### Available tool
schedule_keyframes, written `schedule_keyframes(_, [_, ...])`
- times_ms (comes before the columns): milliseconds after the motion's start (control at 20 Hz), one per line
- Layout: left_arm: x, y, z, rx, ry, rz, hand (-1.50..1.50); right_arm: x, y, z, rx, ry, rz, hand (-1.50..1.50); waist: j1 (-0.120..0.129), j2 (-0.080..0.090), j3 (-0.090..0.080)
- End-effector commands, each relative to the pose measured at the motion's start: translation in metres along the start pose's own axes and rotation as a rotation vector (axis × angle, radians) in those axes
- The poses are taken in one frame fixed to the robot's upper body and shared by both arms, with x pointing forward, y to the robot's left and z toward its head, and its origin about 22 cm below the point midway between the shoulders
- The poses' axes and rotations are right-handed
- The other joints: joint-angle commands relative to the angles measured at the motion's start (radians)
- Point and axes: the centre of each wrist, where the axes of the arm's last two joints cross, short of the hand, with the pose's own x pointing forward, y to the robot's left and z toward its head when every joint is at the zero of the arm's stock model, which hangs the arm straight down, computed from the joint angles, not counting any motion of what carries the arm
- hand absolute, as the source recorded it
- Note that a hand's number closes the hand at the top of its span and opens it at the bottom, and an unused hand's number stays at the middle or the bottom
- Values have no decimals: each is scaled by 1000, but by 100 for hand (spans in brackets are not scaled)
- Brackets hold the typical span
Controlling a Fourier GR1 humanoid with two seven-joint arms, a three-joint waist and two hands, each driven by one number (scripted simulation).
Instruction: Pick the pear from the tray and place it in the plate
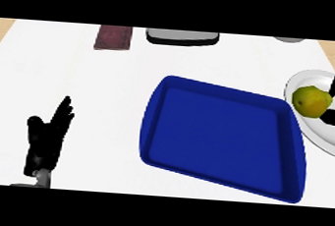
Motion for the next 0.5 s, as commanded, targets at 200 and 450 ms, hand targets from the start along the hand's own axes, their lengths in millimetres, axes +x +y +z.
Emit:
schedule_keyframes(200, [11,-14,-7,-55,-23,-14,0,-27,-35,29,-126,229,9,150,59,16,1])
schedule_keyframes(450, [14,-27,-11,-66,-33,-13,0,-63,-40,40,-112,266,17,150,63,17,2])
